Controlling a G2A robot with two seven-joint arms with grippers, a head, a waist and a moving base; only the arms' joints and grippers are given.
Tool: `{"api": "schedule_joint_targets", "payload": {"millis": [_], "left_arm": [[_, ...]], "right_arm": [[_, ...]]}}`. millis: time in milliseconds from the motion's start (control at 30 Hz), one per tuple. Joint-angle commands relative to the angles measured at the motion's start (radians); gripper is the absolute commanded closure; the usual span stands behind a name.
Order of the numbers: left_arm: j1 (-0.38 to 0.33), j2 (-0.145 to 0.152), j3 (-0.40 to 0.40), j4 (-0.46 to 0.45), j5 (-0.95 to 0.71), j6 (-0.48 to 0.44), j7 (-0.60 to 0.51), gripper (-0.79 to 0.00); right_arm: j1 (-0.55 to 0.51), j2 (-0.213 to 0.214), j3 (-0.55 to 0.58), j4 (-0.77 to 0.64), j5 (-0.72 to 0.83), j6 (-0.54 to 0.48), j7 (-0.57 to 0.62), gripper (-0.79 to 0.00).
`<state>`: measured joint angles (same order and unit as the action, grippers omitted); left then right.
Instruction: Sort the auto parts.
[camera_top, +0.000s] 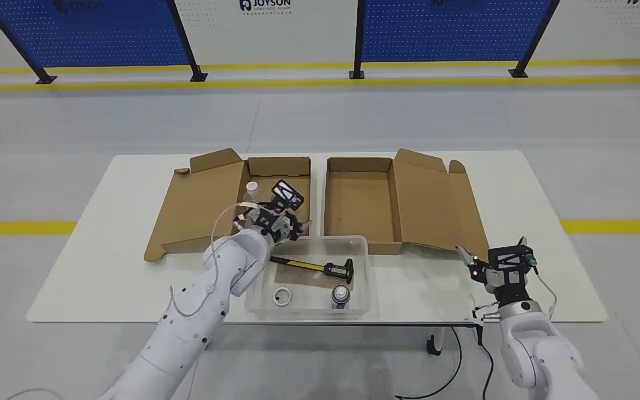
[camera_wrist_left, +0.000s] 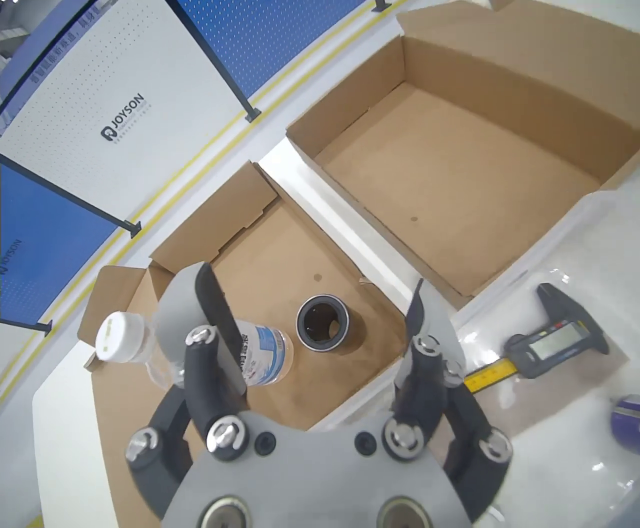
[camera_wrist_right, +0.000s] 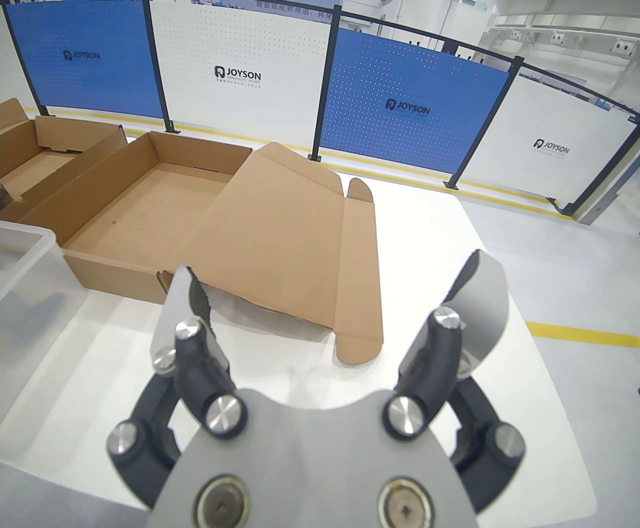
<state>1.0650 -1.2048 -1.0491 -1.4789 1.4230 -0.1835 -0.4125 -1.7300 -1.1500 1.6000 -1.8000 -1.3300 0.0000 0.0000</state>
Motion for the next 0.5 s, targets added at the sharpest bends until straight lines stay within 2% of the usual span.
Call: {"api": "schedule_joint_targets", "payload": {"millis": [0, 233, 333, 467], "left_arm": [[0.041, 0.009, -0.034, -0.06, -0.012, -0.025, -0.003, -0.785], [0.188, 0.035, -0.128, -0.25, -0.082, -0.135, -0.043, -0.785], [0.231, 0.04, -0.153, -0.274, -0.171, -0.193, -0.063, -0.785], [0.26, 0.043, -0.149, -0.27, -0.216, -0.226, -0.091, -0.785]], "right_arm": [[0.0, 0.0, 0.0, 0.0, 0.0, 0.0, 0.0, -0.785], [0.0, 0.0, 0.0, 0.0, 0.0, 0.0, 0.0, -0.785], [0.0, 0.0, 0.0, 0.0, 0.0, 0.0, 0.0, -0.785], [0.0, 0.0, 0.0, 0.0, 0.0, 0.0, 0.0, -0.785]]}}
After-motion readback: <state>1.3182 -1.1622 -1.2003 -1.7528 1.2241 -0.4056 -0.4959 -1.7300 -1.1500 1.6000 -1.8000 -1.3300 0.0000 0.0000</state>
